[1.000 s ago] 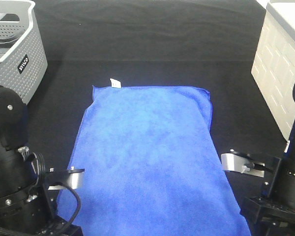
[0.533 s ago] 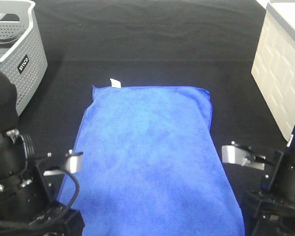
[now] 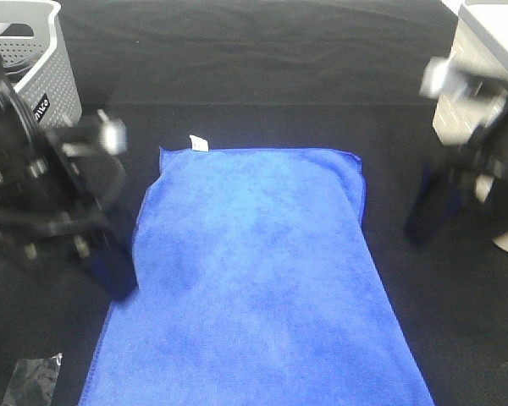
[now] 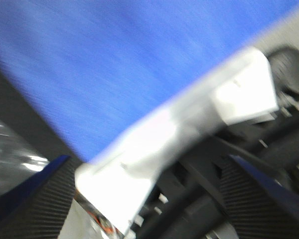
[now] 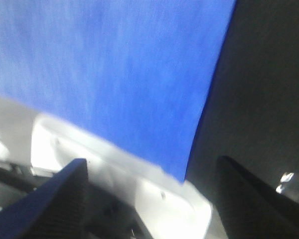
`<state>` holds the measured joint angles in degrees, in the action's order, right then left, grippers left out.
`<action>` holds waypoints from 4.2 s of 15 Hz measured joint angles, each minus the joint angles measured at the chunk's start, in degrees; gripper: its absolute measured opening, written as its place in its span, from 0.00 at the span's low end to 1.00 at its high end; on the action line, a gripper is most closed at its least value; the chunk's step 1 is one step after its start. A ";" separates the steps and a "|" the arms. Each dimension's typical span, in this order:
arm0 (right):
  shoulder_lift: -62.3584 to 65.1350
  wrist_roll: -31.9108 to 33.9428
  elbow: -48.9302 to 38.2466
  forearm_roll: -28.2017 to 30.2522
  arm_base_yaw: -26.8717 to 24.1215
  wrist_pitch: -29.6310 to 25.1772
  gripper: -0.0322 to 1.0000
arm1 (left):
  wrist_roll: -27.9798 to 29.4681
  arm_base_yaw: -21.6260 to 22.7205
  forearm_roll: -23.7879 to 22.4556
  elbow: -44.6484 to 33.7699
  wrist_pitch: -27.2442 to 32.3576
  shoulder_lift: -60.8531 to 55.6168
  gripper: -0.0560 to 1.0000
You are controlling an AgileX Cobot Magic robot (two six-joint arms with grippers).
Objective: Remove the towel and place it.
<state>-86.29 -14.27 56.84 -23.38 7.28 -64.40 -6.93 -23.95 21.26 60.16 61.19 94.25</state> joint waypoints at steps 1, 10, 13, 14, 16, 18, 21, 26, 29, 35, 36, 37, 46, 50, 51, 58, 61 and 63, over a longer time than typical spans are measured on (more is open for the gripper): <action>-1.43 -1.03 3.72 -1.78 -3.50 -0.52 0.72 | -0.92 3.21 -0.92 2.64 -0.29 0.52 0.78; -28.07 -4.47 39.36 -2.98 -7.05 -5.10 0.72 | -6.47 14.73 2.52 32.77 -1.26 20.68 0.78; -35.98 -4.47 47.38 -2.98 -7.05 -5.33 0.72 | -6.53 14.73 4.58 43.09 -1.20 29.74 0.78; -38.62 -4.47 49.62 -2.98 -7.05 -5.39 0.72 | -6.53 14.73 4.81 46.07 -1.20 32.31 0.78; -43.60 -4.47 53.80 -2.92 -7.05 -5.39 0.72 | -6.53 14.73 4.87 52.14 -1.15 37.93 0.78; -46.01 -4.47 55.92 -2.92 -7.05 -5.39 0.72 | -6.53 14.73 4.93 54.66 -1.15 40.57 0.78; -51.11 -4.47 60.10 -2.92 -7.33 -5.39 0.72 | -6.53 14.73 4.70 60.85 -0.40 46.18 0.78; -53.74 -5.04 61.36 -3.38 -9.17 -5.39 0.73 | -6.25 15.01 1.26 63.43 0.06 50.65 0.77; -53.74 -5.44 61.36 -3.38 -9.17 -5.39 0.77 | -5.79 15.81 1.20 63.43 0.06 51.17 0.77; -53.74 -6.42 61.36 -2.52 -9.17 0.74 0.80 | -5.73 16.21 1.78 63.83 -0.46 52.71 0.77; -53.74 -6.42 61.36 -2.01 -9.17 1.43 0.80 | -5.73 16.21 1.78 63.83 -0.46 52.71 0.77; -53.97 -6.30 61.36 -1.38 -9.05 2.29 0.80 | -5.73 16.21 1.78 63.83 -0.46 52.71 0.77; -58.67 -5.90 61.94 -0.52 -7.10 5.61 0.80 | -6.13 16.21 2.58 63.83 -2.12 52.77 0.77; -59.07 -5.90 62.40 -0.86 -7.10 5.10 0.80 | -6.19 16.21 4.07 63.83 -3.32 52.88 0.77; -59.07 -5.90 62.40 -1.03 -7.10 5.04 0.80 | -6.19 16.21 4.47 63.83 -3.44 53.00 0.77; -59.19 -5.90 61.71 -2.92 -7.16 5.10 0.79 | -6.36 13.24 7.05 63.83 -4.13 53.29 0.77; -59.70 -5.90 61.59 -4.58 -7.16 4.93 0.79 | -6.36 11.80 8.94 63.83 -4.81 53.69 0.76; -59.82 -5.90 61.59 -5.04 -6.82 4.87 0.78 | -6.36 11.17 9.05 64.11 -4.81 53.97 0.76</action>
<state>-146.10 -20.17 118.43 -28.42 0.46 -59.53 -13.29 -12.78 30.31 124.27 56.38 148.22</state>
